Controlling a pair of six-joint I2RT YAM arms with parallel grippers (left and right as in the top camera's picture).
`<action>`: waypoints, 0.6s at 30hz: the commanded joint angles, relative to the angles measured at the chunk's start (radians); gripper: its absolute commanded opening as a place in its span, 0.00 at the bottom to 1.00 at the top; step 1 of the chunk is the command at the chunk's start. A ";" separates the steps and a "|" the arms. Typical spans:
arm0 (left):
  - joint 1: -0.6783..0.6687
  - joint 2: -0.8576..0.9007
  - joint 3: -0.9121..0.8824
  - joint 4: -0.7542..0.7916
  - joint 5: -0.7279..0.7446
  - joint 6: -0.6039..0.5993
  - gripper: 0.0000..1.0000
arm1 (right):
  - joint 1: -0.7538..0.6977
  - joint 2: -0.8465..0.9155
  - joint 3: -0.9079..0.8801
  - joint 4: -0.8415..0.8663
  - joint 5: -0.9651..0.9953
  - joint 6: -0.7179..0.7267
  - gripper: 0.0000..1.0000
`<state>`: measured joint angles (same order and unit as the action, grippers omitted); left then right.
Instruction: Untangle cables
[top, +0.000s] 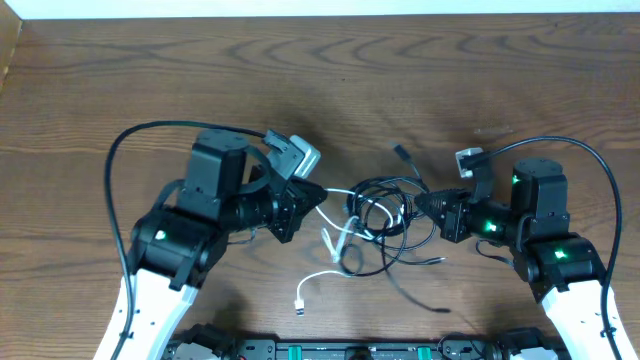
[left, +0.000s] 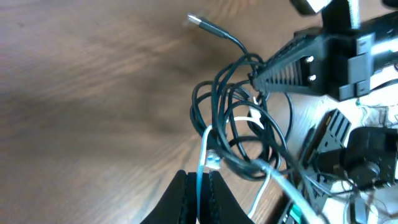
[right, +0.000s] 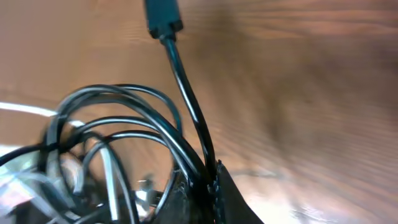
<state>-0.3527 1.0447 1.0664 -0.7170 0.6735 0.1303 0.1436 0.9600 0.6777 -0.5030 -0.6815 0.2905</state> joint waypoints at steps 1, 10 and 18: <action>0.018 -0.030 0.005 0.009 -0.043 -0.024 0.08 | 0.004 -0.005 0.010 -0.037 0.270 0.064 0.01; 0.018 -0.040 0.005 0.009 -0.089 -0.039 0.08 | 0.004 -0.005 0.010 -0.092 0.447 0.143 0.01; 0.018 -0.041 0.005 0.009 -0.092 -0.039 0.08 | 0.004 0.001 0.010 -0.203 0.904 0.302 0.01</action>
<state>-0.3470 1.0294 1.0664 -0.7136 0.6136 0.1009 0.1452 0.9600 0.6781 -0.6735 -0.1081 0.4782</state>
